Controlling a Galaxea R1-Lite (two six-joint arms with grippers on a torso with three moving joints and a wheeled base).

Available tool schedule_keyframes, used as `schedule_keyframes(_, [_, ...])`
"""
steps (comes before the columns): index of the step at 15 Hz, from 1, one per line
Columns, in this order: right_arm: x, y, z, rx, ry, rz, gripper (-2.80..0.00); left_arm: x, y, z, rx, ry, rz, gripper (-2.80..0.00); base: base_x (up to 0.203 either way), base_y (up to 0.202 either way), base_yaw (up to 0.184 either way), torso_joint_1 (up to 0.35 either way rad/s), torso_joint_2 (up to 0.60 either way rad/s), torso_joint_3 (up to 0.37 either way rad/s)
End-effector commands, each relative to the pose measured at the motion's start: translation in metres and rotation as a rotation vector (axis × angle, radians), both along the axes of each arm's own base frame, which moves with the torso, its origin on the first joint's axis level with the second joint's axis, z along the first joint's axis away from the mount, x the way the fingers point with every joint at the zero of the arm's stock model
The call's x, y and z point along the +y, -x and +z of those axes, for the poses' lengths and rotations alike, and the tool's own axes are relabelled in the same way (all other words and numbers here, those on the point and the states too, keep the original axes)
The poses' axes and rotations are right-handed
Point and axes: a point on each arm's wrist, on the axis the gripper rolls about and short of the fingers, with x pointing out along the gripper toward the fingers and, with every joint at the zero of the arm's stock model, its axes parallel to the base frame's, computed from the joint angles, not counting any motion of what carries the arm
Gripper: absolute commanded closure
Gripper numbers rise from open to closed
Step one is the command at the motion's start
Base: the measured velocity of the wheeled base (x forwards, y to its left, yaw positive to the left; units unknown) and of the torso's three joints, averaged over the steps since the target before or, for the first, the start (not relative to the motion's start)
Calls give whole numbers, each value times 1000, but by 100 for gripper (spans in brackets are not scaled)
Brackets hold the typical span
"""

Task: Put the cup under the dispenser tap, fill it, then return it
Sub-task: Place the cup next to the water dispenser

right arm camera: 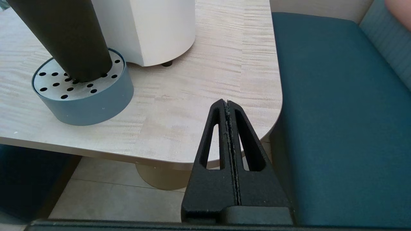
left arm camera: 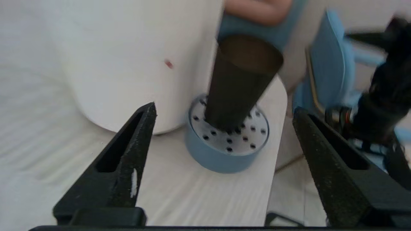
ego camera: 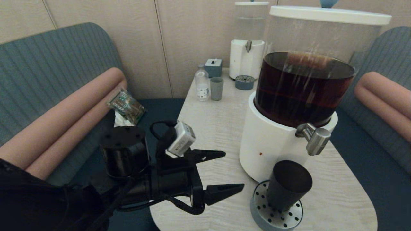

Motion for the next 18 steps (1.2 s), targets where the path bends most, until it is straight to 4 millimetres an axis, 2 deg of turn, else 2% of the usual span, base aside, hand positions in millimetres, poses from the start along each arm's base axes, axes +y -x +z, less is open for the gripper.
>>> schedule_keyframes(1, [0,0,0,1,0,1,0,-17,-6,-29,17,-66,-39,-280,0,0,0,0,0,0])
schedule_keyframes(3, [0,0,0,1,0,1,0,-29,-6,-40,21,-87,-71,-280,0,0,0,0,0,0])
schedule_keyframes(6, [0,0,0,1,0,1,0,-48,-11,-46,-12,-80,-107,-280,0,0,0,0,0,0])
schedule_keyframes(9, [0,0,0,1,0,1,0,-71,-18,-39,-76,-46,-133,-280,0,0,0,0,0,0])
schedule_keyframes(11, [0,0,0,1,0,1,0,-83,-20,-42,-87,-45,-117,-280,0,0,0,0,0,0])
schedule_keyframes(18, [0,0,0,1,0,1,0,-96,-24,-52,-81,-55,-109,-280,0,0,0,0,0,0])
